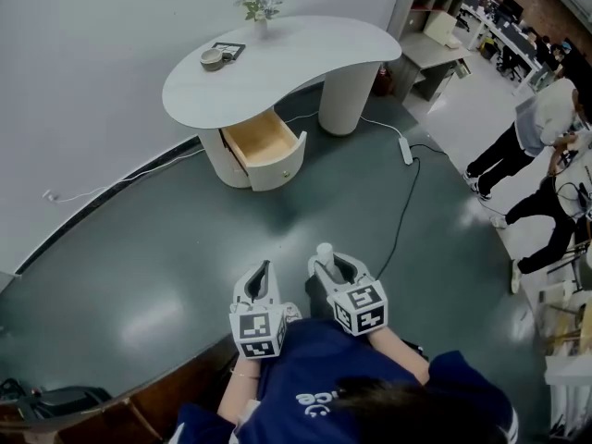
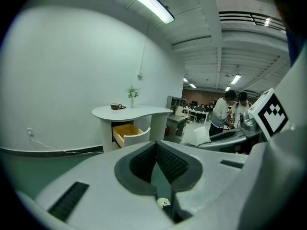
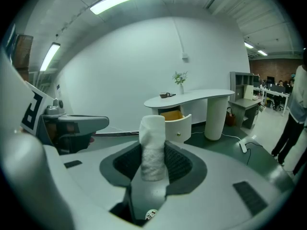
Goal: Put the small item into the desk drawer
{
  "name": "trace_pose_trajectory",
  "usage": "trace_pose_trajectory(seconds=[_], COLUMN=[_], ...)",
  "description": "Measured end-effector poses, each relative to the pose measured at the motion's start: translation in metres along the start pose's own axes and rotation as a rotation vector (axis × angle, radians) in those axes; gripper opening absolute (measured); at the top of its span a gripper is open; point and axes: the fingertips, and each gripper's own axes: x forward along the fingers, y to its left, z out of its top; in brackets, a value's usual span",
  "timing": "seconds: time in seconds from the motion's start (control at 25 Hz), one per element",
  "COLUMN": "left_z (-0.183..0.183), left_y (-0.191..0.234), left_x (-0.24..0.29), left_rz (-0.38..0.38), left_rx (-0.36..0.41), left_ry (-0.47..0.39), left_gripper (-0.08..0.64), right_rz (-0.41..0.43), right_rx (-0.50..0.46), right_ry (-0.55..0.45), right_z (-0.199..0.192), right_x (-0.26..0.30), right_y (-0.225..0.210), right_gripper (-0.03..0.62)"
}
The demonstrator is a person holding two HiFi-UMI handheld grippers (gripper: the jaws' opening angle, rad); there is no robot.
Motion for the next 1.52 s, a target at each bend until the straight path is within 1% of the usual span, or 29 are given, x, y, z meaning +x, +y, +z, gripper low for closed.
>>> trace_pose_trajectory(seconds=[0.12,0.24,0.44,0.56,0.76,0.88,1.04,1.24,1.4,1.52], left_z=[-0.001,-0.002,0.008,0.016,0.036,0.044,0.057,0.074,0.082,0.091], left_y=[0.011,0.028,0.044,0.051,0.057,0.059,0.060,0.047,0.042,0.041], left_x=[0.003,0.012,0.034,0.054,0.094,0.119,0.153,0.195,0.219,0.236], left_rz=[0.027,0.072,0.122,0.145,0.175,0.187,0.211,0.221,0.241,0.265], left_rx=[-0.015,-0.041,-0.049,-0.052,-0.062,-0.064,-0.073,-0.073,-0.078,-0.088], left_ry=[0.001,0.007,0.012,0.021,0.029,0.039,0.046,0.054,0.064,0.054], left_gripper=[0.003,0.003,0.003,0.003,0.003,0.003,0.003,0.003,0.003,0.003], right_rz=[-0.001,0.020,0.058,0.076,0.094,0.115,0.149,0.197,0.237,0.276], right_rx=[0.015,0.003,-0.020,-0.027,-0.009,-0.001,-0.017,-0.033,-0.058,-0.081], right_ry=[-0.001,-0.005,-0.001,-0.007,-0.011,-0.018,-0.007,0.003,0.011,0.024], right_z=[0.004,0.013,0.035,0.054,0.084,0.098,0.113,0.129,0.140,0.147], right_x=[0.009,0.026,0.054,0.074,0.102,0.120,0.144,0.166,0.183,0.192], right_y=[-0.006,-0.011,-0.024,-0.039,-0.072,-0.089,-0.114,-0.145,-0.160,-0.169], right_gripper=[0.149,0.149,0.149,0.149,0.149,0.149,0.149,0.149,0.149,0.149])
